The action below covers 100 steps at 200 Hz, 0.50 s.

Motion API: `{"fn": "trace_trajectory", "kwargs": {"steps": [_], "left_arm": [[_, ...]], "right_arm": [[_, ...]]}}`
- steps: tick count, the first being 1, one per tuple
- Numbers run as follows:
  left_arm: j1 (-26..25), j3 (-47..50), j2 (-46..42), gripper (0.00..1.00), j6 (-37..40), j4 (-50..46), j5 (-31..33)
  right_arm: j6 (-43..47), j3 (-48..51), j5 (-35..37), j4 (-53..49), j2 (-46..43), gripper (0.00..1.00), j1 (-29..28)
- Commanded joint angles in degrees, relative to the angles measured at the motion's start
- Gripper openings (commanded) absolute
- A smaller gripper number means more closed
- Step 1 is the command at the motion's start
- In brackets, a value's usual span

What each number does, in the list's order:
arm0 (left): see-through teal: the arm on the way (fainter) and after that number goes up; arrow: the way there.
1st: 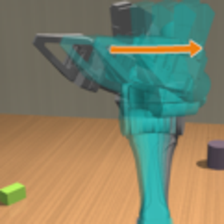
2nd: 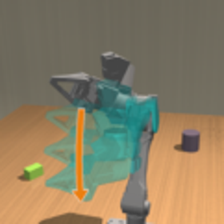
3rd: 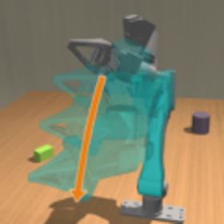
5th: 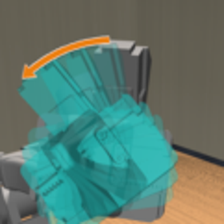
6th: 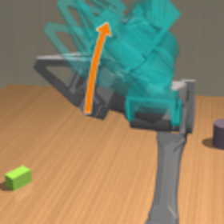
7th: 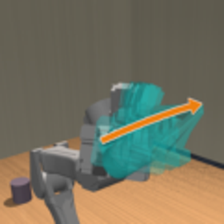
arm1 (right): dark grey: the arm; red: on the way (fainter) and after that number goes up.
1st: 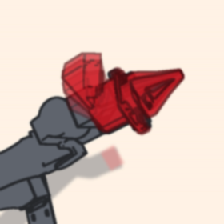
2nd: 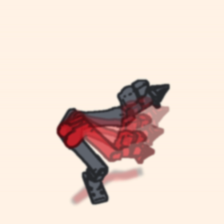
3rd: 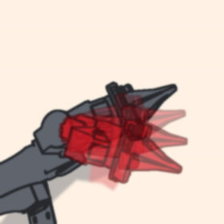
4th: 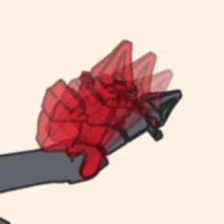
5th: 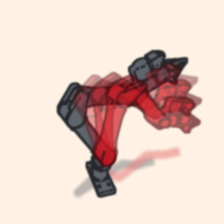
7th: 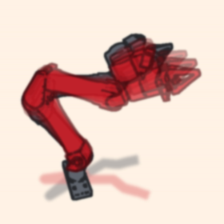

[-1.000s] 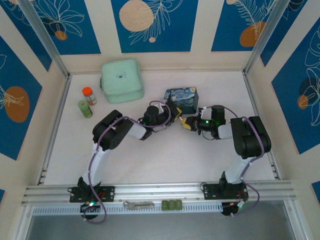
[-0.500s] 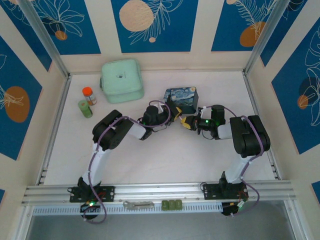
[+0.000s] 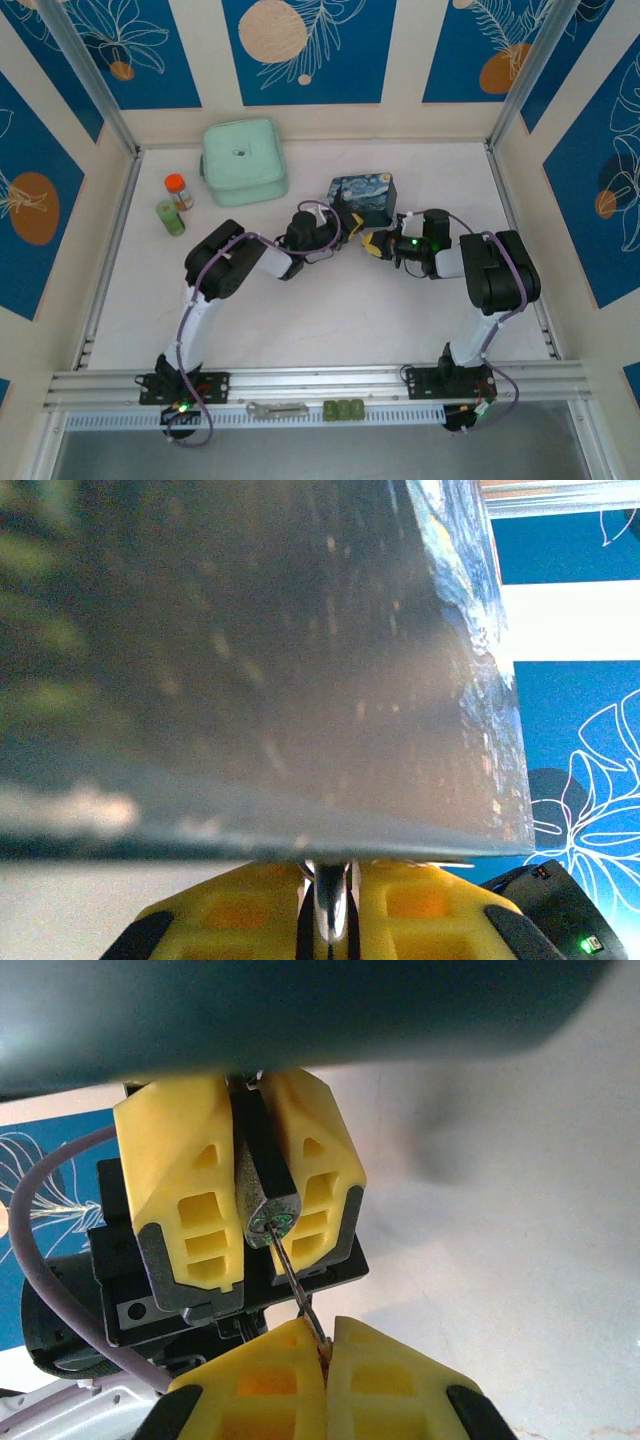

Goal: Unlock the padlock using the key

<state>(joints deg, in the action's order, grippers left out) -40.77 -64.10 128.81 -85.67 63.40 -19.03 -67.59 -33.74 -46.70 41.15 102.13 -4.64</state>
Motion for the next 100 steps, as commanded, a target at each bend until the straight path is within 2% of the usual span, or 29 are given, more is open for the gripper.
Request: {"fn": "trace_trajectory", "kwargs": {"steps": [1, 47, 81, 100], "left_arm": [[-0.53, -0.15, -0.67, 0.0, -0.75, 3.37, -2.11], [-0.53, 0.63, -1.24, 0.0, -0.75, 3.48, -2.34], [-0.52, 0.58, -0.59, 0.0, -1.62, 4.6, -2.16], [-0.44, 0.55, -0.82, 0.0, -1.24, 4.15, -2.24]], "right_arm": [[-2.23, -1.04, -1.36, 5.01, 1.51, 0.0, 0.34], [-3.38, -1.99, -3.37, 7.9, 1.69, 0.0, 0.51], [1.09, -1.73, -3.67, 1.62, -1.14, 0.0, 0.77], [1.59, -1.45, -4.14, 1.4, -1.51, 0.0, 1.12]]}}
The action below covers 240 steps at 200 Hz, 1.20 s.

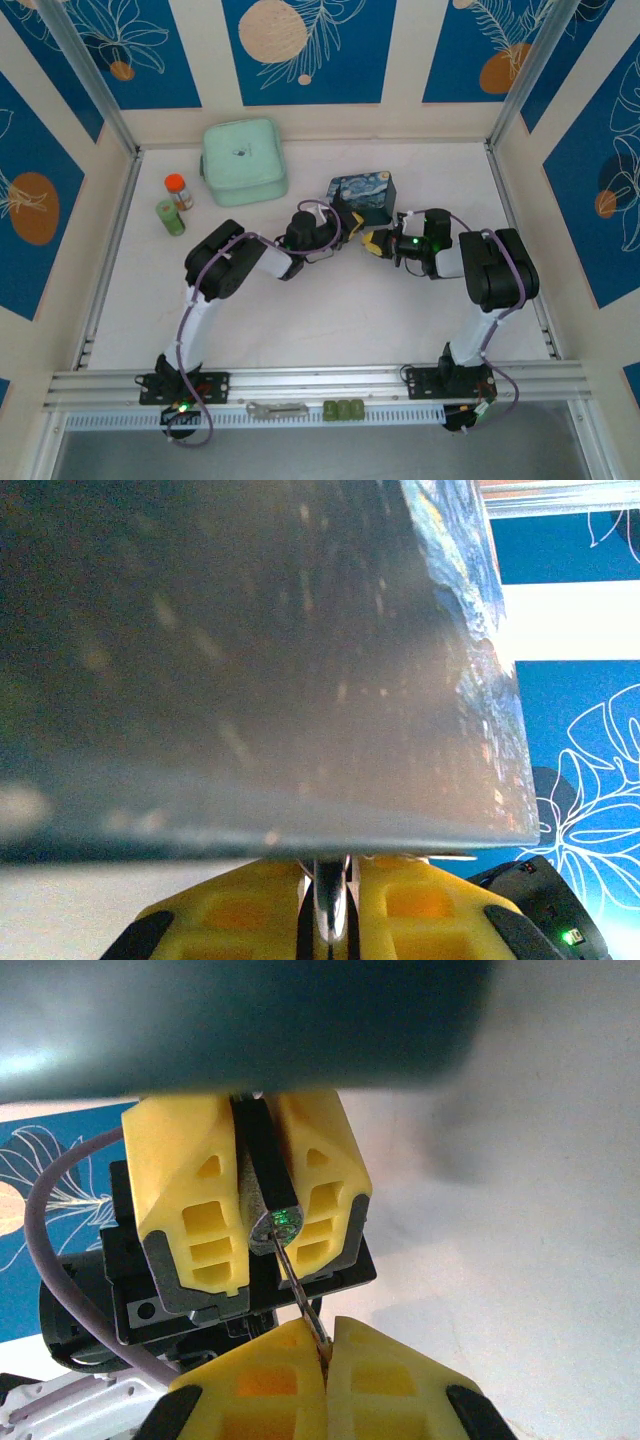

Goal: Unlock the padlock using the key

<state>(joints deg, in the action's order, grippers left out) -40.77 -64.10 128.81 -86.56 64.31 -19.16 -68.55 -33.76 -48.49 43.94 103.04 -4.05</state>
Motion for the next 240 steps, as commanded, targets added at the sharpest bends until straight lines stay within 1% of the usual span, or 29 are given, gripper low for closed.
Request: {"fn": "trace_trajectory", "kwargs": {"steps": [1, 58, 117, 142, 175, 184, 209, 240], "left_arm": [[-0.44, 0.59, -0.88, 0.0, -0.31, 3.12, -2.11], [0.04, 1.17, -1.2, 0.0, 1.24, 1.74, -1.23], [-0.01, 0.95, -0.76, 0.0, 0.81, 2.13, -0.97], [-0.17, 0.9, -1.09, 0.0, 0.86, 2.25, -1.2], [-0.34, 1.58, -1.54, 0.0, 0.66, 2.25, -1.29], [-0.45, 1.95, -1.82, 0.0, 0.67, 2.13, -1.24], [-0.62, 2.48, -2.25, 0.0, 0.66, 2.33, -1.07], [-0.6, 2.23, -2.03, 0.0, 0.37, 2.74, -0.99]], "right_arm": [[2.5, -1.37, -2.37, -1.49, -2.51, 0.0, 0.58], [2.89, -0.08, -2.38, -2.87, -3.46, 0.0, 1.81], [1.93, -0.53, -1.61, -1.86, -3.08, 0.0, -0.16], [2.31, 0.2, 0.81, -2.3, -2.72, 0.0, 0.45], [2.55, -1.99, 3.7, -2.32, -2.13, 0.0, 0.71], [3.83, -2.64, 5.06, -4.38, -3.04, 0.0, 0.63], [12.28, -5.35, 9.4, -15.23, -7.01, 0.0, -0.36], [14.4, -6.4, 8.2, -17.18, -8.12, 0.0, -0.24]]}}
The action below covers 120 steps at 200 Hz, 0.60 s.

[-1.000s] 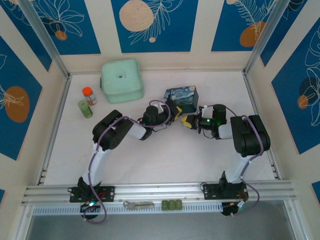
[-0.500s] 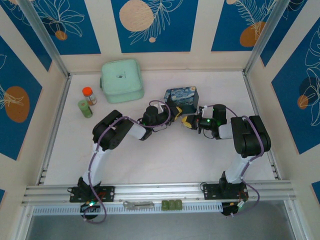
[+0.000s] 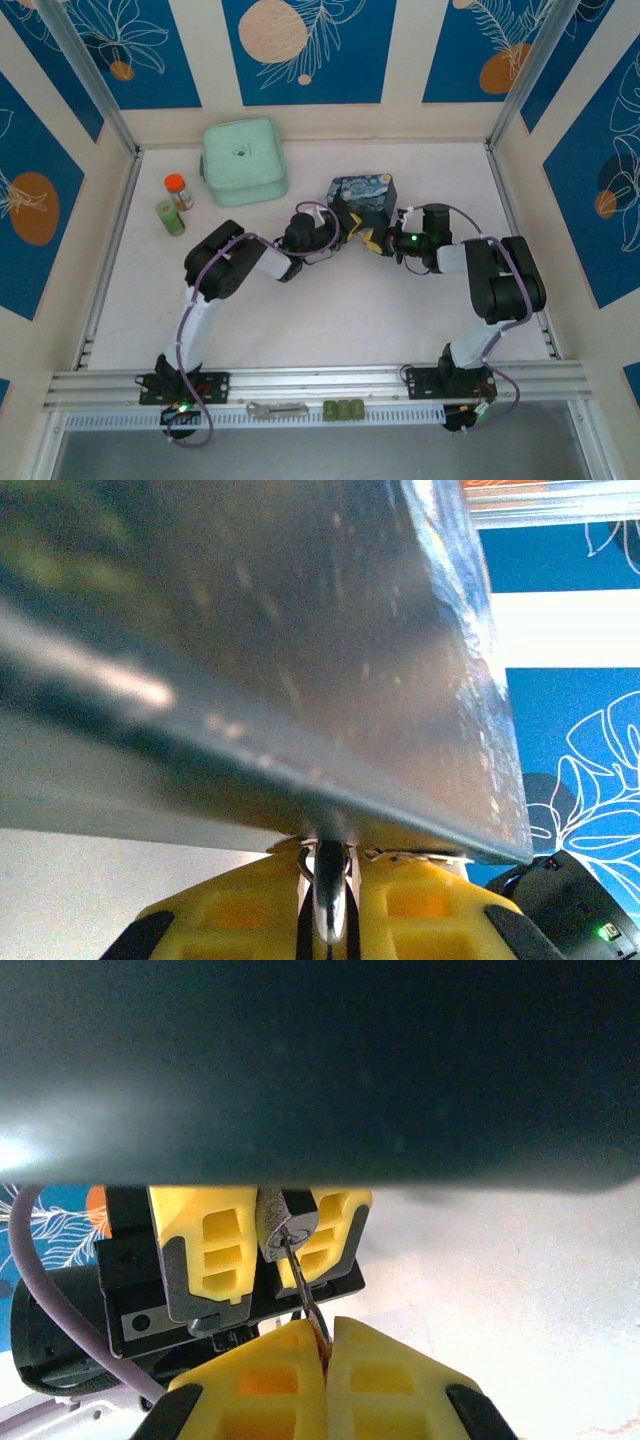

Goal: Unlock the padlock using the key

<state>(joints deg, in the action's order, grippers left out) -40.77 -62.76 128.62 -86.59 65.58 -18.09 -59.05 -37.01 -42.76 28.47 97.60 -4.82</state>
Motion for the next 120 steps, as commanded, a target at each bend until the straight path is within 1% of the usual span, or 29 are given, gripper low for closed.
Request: {"fn": "trace_trajectory", "kwargs": {"steps": [1, 57, 88, 120], "left_arm": [[-0.61, 0.93, -1.86, 0.0, 0.38, 1.56, -2.05], [-0.55, 0.28, -1.44, 0.0, -0.17, 1.88, -1.88], [-0.45, -0.7, -1.19, 0.0, -0.4, 1.52, -1.55], [-0.45, -1.3, -1.24, 0.0, -0.29, 0.91, -1.03]], "right_arm": [[4.9, -3.15, 2.45, -1.68, -2.73, 0.0, 0.52], [6.95, -1.93, 0.81, -4.75, -3.14, 0.0, 0.98], [6.3, 0.17, 0.31, -5.11, -2.45, 0.0, 1.22], [1.56, 3.96, -0.11, 1.47, -1.45, 0.0, 1.22]]}}
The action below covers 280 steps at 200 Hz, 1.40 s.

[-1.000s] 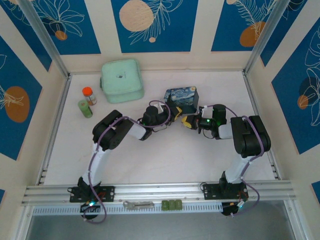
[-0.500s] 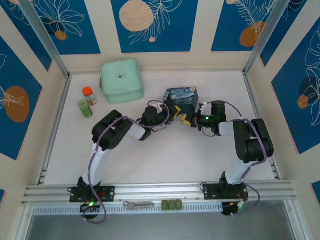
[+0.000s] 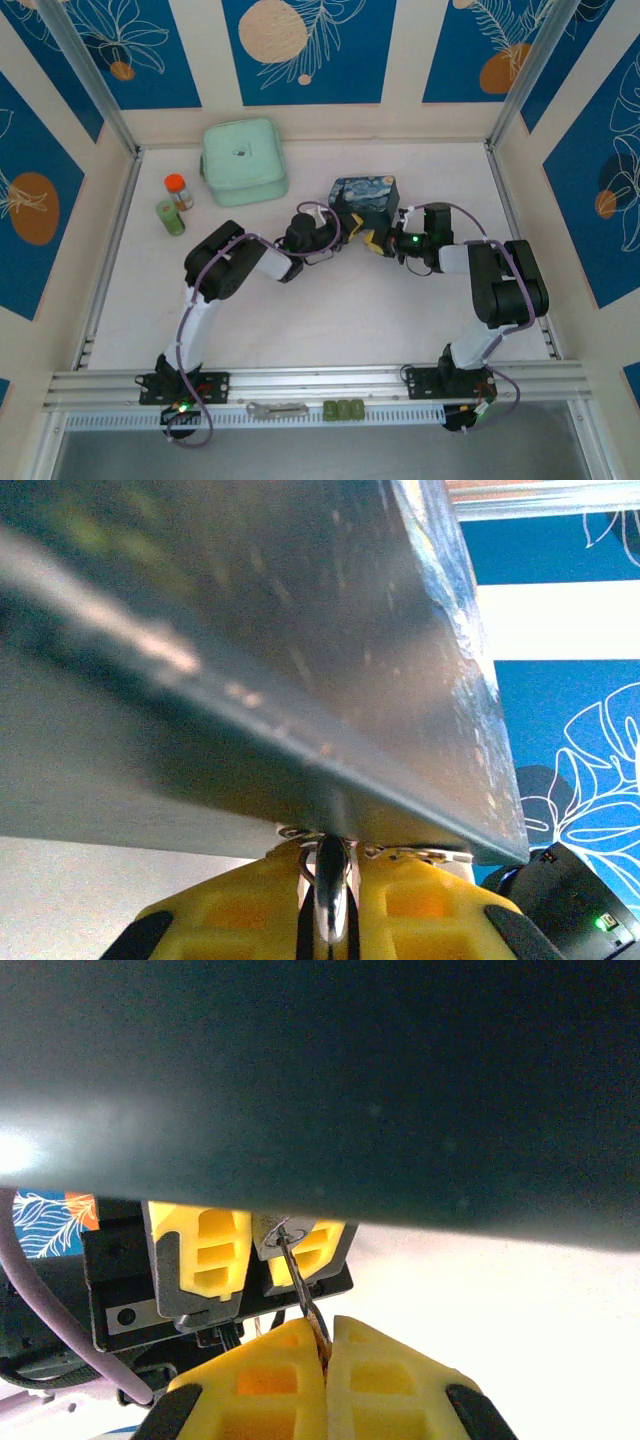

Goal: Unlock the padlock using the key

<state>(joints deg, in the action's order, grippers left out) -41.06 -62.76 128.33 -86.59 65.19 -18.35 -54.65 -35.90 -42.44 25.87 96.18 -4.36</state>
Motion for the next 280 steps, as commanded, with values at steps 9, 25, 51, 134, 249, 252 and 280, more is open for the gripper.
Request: {"fn": "trace_trajectory", "kwargs": {"steps": [9, 25, 51, 134, 249, 252, 280], "left_arm": [[-0.16, -1.29, -0.98, 0.0, -0.22, 1.09, -0.59], [-0.16, -1.35, -0.97, 0.0, -0.21, 0.84, -0.28], [-0.14, -1.53, -1.12, 0.0, 0.3, 0.23, 0.37], [-0.32, -1.9, -1.25, 0.0, 1.21, -0.33, 1.65], [-1.69, -0.05, -1.67, 0.0, -0.56, 1.78, 0.82], [-1.78, 0.08, -1.68, 0.0, -0.53, 1.85, 0.8], [-2.52, -0.14, -1.38, 0.0, -0.77, 2.01, 0.53]], "right_arm": [[-4.03, 3.73, -0.61, 5.79, 0.21, 0.0, 0.69], [-4.83, 4.77, -0.55, 6.4, -0.07, 0.0, 0.47], [-4.51, 6.38, -0.24, 5.23, -1.27, 0.0, -0.03], [-12.33, 9.71, 2.54, 13.07, -1.89, 0.0, -3.05], [-9.65, 2.97, 4.19, 14.03, 0.96, 0.0, -3.25], [-9.42, 2.6, 4.14, 13.58, 1.0, 0.0, -3.27], [-11.48, 1.13, 3.85, 12.93, 1.71, 0.0, -3.78]]}}
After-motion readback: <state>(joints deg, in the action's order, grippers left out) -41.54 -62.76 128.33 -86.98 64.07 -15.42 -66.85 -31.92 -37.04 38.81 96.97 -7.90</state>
